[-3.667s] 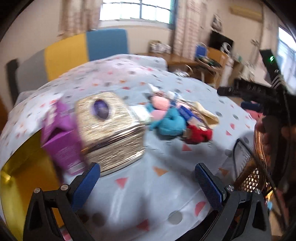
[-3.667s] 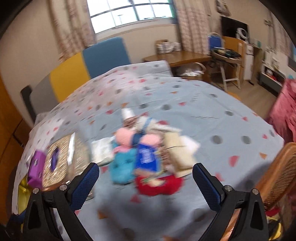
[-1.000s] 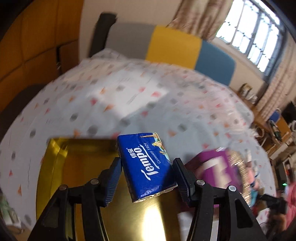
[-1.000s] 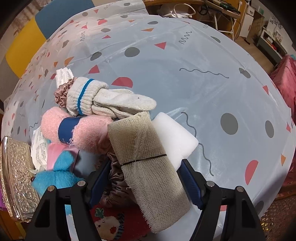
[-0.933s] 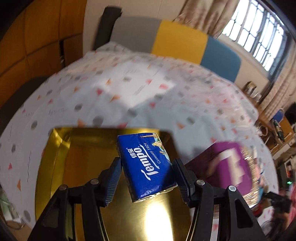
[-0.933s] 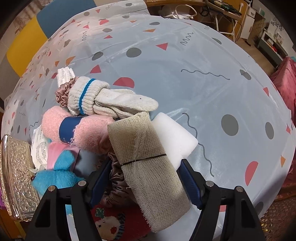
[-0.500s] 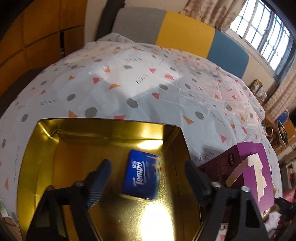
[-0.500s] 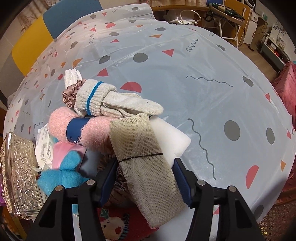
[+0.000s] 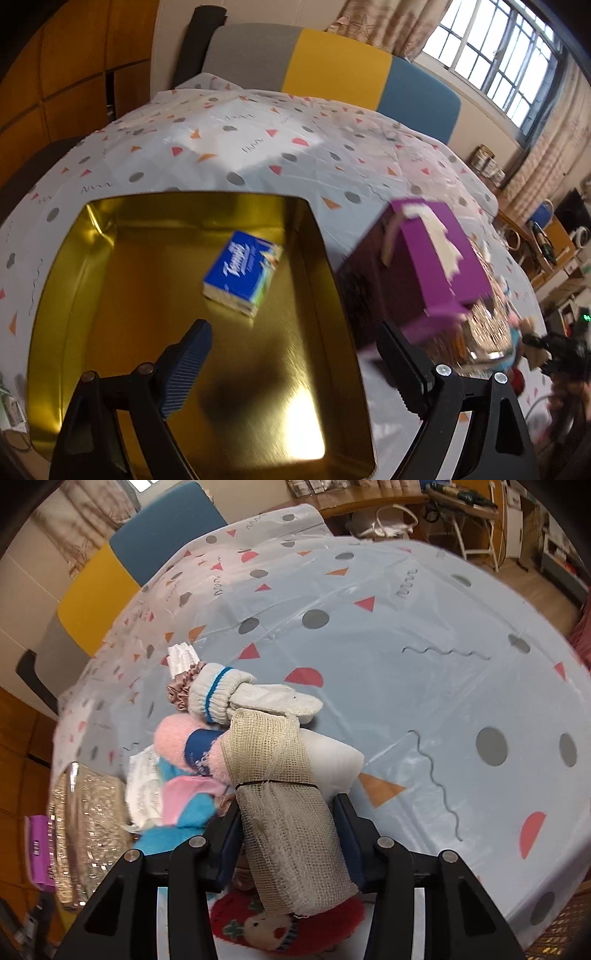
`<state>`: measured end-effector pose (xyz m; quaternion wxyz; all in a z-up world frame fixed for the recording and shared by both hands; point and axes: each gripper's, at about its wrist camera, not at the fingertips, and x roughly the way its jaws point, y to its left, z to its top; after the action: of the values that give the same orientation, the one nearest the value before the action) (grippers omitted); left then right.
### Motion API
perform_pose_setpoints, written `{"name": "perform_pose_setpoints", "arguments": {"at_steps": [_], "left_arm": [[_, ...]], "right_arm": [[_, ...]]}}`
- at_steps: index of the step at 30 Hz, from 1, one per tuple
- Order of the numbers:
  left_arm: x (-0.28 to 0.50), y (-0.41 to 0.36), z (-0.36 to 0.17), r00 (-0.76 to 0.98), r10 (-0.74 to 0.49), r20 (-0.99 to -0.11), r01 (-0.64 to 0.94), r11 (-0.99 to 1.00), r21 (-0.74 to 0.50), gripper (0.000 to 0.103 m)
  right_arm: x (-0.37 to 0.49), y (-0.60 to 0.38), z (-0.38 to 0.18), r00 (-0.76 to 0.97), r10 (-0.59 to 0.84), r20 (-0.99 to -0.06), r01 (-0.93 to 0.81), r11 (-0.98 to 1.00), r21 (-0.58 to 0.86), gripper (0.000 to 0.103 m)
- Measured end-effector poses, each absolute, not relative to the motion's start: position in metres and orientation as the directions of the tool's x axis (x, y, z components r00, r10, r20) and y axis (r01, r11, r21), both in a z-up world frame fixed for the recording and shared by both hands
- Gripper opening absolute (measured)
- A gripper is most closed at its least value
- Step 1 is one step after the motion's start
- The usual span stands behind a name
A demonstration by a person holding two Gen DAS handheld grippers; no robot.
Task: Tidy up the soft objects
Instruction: 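Lift the beige mesh bundle with the right tool and drop it into the gold tray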
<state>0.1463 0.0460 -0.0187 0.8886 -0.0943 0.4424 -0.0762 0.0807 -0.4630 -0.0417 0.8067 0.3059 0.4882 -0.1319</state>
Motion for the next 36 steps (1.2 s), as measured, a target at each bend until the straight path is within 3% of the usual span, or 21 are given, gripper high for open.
{"name": "perform_pose_setpoints", "arguments": {"at_steps": [7,11,15,17,23,24,26,29,36], "left_arm": [[0.123,0.039,-0.014,0.591,-0.256,-0.765,0.076,0.962,-0.263,0.091],[0.113,0.038,-0.012,0.587,-0.274,-0.762,0.088,0.957,-0.276,0.091],[0.107,0.038,-0.011,0.59,-0.281,-0.757,0.095,0.955,-0.281,0.091],[0.104,0.04,-0.011,0.592,-0.279,-0.756,0.093,0.955,-0.28,0.091],[0.099,0.045,-0.015,0.586,-0.283,-0.759,0.089,0.954,-0.287,0.091],[0.097,0.046,-0.014,0.591,-0.279,-0.757,0.089,0.955,-0.283,0.091],[0.094,0.048,-0.011,0.608,-0.264,-0.749,0.091,0.96,-0.265,0.091],[0.088,0.051,-0.007,0.636,-0.234,-0.735,0.096,0.969,-0.225,0.091],[0.08,0.057,-0.01,0.648,-0.197,-0.735,0.106,0.98,-0.17,0.091]], "right_arm": [[0.082,-0.463,-0.045,0.501,0.132,-0.856,0.505,0.759,0.412,0.048],[0.068,-0.481,-0.039,0.654,0.26,-0.71,0.435,0.639,0.635,0.049],[0.078,-0.477,-0.047,0.617,0.27,-0.739,0.462,0.636,0.618,0.048],[0.083,-0.469,-0.047,0.575,0.209,-0.791,0.484,0.693,0.535,0.042],[0.083,-0.465,-0.05,0.516,0.131,-0.846,0.516,0.741,0.429,0.041],[0.085,-0.465,-0.053,0.503,0.125,-0.855,0.521,0.745,0.416,0.04],[0.087,-0.461,-0.053,0.478,0.09,-0.874,0.528,0.766,0.368,0.025],[0.086,-0.46,-0.05,0.485,0.058,-0.873,0.525,0.778,0.343,0.02],[0.085,-0.453,-0.029,0.526,0.02,-0.85,0.513,0.79,0.336,0.02]]}}
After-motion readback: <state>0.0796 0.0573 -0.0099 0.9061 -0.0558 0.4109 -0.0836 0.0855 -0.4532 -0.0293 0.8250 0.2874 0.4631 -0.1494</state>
